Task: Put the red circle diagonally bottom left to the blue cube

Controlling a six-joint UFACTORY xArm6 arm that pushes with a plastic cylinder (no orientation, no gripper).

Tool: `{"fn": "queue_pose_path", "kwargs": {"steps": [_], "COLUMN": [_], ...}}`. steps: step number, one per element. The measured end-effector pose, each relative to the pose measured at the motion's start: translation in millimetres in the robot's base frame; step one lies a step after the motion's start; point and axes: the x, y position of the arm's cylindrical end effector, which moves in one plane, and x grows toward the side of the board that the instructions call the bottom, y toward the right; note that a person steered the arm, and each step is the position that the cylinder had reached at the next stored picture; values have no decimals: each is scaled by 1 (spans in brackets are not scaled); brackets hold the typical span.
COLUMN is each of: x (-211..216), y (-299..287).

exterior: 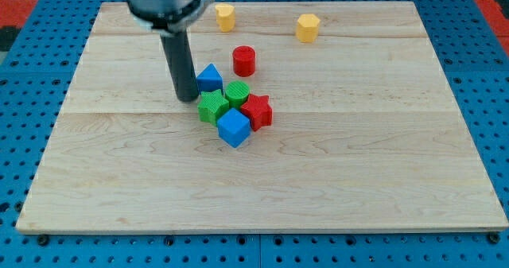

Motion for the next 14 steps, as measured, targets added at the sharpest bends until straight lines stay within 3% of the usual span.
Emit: {"fn": "queue_pose_path", "kwargs": {"steps": [1,2,3,4,5,7,9,10,11,12,14], "x": [-64,-70,-39,32,63,55,118,111,126,151,189], "y": [-26,81,128,155,140,217,269,302,251,165,168]}}
